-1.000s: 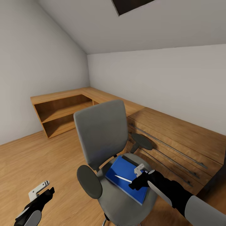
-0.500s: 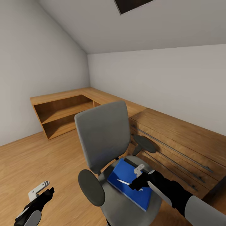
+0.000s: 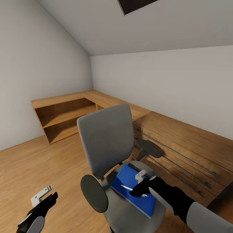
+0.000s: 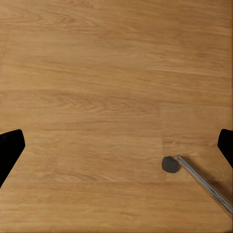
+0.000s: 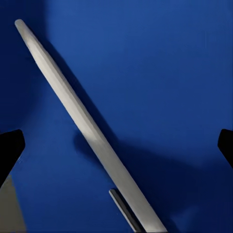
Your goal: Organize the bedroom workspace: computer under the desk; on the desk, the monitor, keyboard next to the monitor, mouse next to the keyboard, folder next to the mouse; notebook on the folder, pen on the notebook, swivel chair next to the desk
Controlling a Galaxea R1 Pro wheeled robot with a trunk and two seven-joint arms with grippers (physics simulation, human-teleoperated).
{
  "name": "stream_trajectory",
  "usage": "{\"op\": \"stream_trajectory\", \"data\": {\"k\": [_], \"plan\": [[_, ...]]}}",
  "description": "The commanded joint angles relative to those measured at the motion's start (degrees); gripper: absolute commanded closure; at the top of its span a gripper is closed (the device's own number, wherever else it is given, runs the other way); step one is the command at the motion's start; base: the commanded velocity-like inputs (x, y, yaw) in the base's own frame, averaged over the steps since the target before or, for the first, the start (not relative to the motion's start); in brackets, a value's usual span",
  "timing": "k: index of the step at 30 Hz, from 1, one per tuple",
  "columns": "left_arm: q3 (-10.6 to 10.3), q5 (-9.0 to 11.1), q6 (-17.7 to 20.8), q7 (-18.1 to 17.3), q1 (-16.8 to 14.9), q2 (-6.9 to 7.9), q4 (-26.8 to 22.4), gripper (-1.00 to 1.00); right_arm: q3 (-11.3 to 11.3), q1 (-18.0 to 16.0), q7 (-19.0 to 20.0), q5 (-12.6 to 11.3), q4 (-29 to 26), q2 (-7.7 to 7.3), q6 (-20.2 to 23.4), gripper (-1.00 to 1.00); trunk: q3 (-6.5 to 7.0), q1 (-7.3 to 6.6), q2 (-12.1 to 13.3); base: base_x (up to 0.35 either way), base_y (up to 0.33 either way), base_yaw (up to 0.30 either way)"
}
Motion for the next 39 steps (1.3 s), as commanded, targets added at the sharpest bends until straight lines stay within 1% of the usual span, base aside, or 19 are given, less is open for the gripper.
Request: {"op": "stream_trajectory", "data": {"k": [1,3,7,39], "plan": [[-0.1,0.2,0.2,0.4,0.0,-0.06,-0.1,-1.0,0.1,-0.1,0.2,0.1,-0.2,0.29,0.2,-1.0,-0.06,-0.01,0.0,0.0,0.0,0.0],[-0.1,0.2,0.2,0.4,0.0,-0.44,-0.3,-1.0,0.0,-0.1,0.2,0.2,-0.3,0.88,0.2,-1.0,-0.06,-0.01,0.0,0.0,0.0,0.0],[-0.1,0.2,0.2,0.4,0.0,-0.69,-0.5,-1.0,0.0,-0.1,0.2,0.3,-0.4,1.1,0.2,-1.0,-0.06,-0.01,0.0,0.0,0.0,0.0],[-0.1,0.2,0.2,0.5,0.0,-0.81,-0.6,-1.0,0.0,0.0,0.2,0.5,-0.5,1.22,0.3,-1.0,-0.06,-0.01,0.0,0.0,0.0,0.0]]}}
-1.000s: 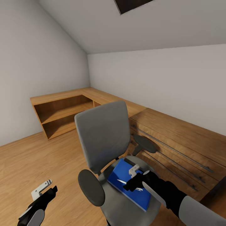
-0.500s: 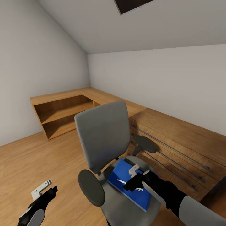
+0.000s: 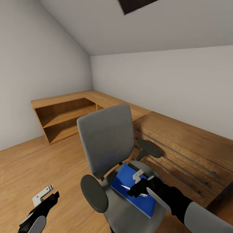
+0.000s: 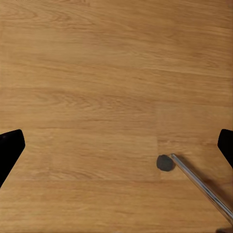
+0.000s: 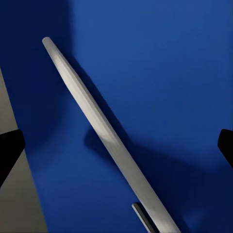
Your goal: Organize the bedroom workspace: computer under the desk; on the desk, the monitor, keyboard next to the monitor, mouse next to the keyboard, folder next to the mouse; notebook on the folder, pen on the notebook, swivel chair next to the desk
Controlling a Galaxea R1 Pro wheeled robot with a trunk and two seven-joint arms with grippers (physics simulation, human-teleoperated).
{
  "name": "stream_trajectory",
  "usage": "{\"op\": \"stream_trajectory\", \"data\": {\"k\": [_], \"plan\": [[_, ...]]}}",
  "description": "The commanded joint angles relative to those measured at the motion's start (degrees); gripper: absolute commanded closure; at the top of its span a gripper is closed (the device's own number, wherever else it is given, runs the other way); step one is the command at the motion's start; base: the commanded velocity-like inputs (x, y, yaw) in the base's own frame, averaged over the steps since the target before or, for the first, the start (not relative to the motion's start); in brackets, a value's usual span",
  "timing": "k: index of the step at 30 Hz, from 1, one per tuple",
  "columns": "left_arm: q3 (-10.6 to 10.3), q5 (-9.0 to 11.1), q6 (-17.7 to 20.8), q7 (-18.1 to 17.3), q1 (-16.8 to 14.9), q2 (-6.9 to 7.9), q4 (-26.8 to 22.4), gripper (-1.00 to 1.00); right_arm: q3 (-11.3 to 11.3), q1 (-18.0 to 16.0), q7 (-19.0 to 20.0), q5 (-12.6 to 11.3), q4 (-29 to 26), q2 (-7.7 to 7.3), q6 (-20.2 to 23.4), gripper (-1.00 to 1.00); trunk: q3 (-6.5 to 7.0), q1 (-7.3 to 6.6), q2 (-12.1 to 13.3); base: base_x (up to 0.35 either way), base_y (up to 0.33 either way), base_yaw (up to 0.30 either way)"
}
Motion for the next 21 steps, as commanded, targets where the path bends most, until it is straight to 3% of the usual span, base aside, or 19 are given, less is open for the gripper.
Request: {"op": "stream_trajectory", "data": {"k": [1,21], "plan": [[-0.1,0.2,0.2,0.4,0.0,0.04,-0.1,-1.0,0.1,-0.1,0.1,0.1,-0.1,-0.05,0.2,-1.0,-0.06,-0.01,0.0,0.0,0.0,0.0],[-0.1,0.0,0.2,0.4,0.0,0.03,-0.1,-1.0,0.3,0.0,-4.6,0.0,-0.1,0.19,0.2,-1.0,-0.06,-0.01,0.0,0.0,0.0,0.0]]}}
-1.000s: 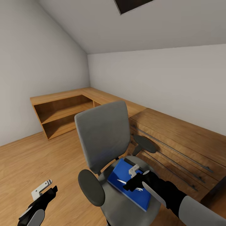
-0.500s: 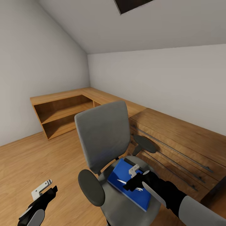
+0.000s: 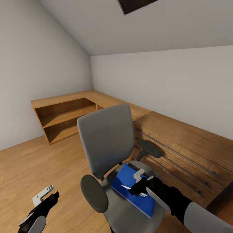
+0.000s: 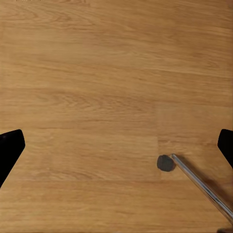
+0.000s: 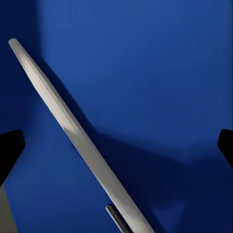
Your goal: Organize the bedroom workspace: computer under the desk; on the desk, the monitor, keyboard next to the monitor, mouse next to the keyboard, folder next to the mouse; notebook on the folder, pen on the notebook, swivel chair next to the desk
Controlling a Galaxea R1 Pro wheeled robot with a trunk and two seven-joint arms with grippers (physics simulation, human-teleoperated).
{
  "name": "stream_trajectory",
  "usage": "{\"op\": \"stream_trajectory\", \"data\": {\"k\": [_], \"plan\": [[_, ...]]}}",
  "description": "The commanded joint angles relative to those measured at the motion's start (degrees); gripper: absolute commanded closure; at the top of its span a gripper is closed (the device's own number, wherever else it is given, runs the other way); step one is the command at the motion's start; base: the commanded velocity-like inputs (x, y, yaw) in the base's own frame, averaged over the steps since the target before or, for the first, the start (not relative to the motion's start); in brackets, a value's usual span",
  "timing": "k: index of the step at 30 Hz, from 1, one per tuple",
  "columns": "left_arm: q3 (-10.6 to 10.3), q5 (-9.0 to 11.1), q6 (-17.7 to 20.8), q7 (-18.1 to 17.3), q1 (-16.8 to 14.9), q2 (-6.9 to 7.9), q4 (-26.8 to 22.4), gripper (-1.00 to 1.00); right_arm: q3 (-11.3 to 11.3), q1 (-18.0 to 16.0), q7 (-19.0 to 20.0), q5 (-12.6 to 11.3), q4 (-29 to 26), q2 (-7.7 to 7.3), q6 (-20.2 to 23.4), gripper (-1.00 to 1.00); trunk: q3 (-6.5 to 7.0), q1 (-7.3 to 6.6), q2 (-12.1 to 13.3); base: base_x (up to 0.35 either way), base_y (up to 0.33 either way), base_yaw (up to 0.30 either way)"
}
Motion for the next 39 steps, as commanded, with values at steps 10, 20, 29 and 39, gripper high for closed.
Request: {"op": "stream_trajectory", "data": {"k": [10,20,29,39], "plan": [[-0.1,0.2,0.2,0.4,0.0,0.02,0.0,-1.0,0.1,0.0,-0.2,0.1,-0.1,0.07,0.2,-1.0,-0.06,-0.01,0.0,-0.108,0.0,0.0],[-0.1,0.3,0.2,0.4,0.0,0.0,-0.1,-1.0,0.1,0.0,-0.2,0.1,-0.1,0.07,0.2,-1.0,-0.06,-0.01,0.0,-0.017,0.0,0.0],[-0.1,0.3,0.2,0.4,0.0,-0.08,-0.2,-1.0,0.1,-0.1,-1.6,0.2,0.2,0.1,0.3,-1.0,-0.06,-0.01,0.0,0.0,0.0,0.0],[-0.1,0.3,0.2,0.3,-0.1,-0.09,-0.2,-1.0,0.1,-0.1,-2.8,0.1,1.7,0.15,0.4,-1.0,-0.06,-0.01,0.0,0.0,0.0,0.0]]}}
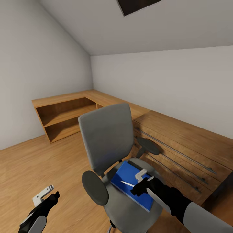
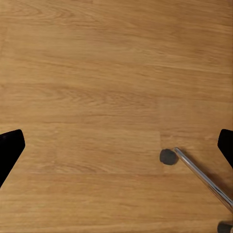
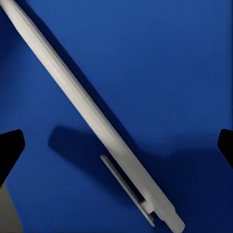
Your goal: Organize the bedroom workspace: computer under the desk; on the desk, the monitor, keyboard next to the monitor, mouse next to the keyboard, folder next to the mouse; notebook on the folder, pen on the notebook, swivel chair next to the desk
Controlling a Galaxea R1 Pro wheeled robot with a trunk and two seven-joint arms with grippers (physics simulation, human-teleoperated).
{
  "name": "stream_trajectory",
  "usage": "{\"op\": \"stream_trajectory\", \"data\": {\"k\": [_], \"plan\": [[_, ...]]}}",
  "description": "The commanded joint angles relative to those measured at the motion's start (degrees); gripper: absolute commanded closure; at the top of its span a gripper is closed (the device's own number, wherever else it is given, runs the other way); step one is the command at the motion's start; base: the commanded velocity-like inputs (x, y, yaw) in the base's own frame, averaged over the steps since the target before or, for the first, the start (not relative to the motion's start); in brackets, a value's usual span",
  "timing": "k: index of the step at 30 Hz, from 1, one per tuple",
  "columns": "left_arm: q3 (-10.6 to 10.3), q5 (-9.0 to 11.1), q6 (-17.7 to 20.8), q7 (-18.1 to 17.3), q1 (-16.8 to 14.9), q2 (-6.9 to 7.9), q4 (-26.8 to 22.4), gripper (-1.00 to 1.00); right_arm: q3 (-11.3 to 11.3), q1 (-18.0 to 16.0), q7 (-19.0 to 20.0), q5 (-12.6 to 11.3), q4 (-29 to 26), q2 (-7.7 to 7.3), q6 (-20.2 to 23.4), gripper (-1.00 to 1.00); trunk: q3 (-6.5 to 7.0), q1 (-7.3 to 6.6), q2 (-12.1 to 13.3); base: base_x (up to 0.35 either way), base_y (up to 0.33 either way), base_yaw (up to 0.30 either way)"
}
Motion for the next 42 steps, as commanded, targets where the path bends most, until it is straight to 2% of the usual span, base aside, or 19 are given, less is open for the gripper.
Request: {"op": "stream_trajectory", "data": {"k": [1,17,22,42], "plan": [[-0.1,0.2,0.1,0.4,0.0,0.06,-0.1,-1.0,0.2,-0.1,-0.3,-0.3,0.0,-0.06,0.2,-1.0,-0.06,0.0,0.0,0.0,0.0,0.0],[-0.1,0.4,0.2,0.4,0.0,-0.01,-0.1,-1.0,0.2,-0.1,-0.4,-0.2,0.1,0.12,0.2,-1.0,-0.06,0.0,0.0,0.0,0.0,0.0],[-0.1,0.5,0.2,0.4,0.0,-0.01,-0.1,-1.0,0.2,-0.1,-0.4,-0.2,0.1,0.12,0.1,-1.0,-0.95,1.09,-2.0,0.0,0.0,0.0],[-0.1,0.6,0.3,0.4,0.0,-0.02,-0.1,-1.0,0.2,-0.1,-0.4,-0.2,0.1,0.04,-0.1,-1.0,-0.95,1.09,-2.0,0.0,0.0,0.0]]}}
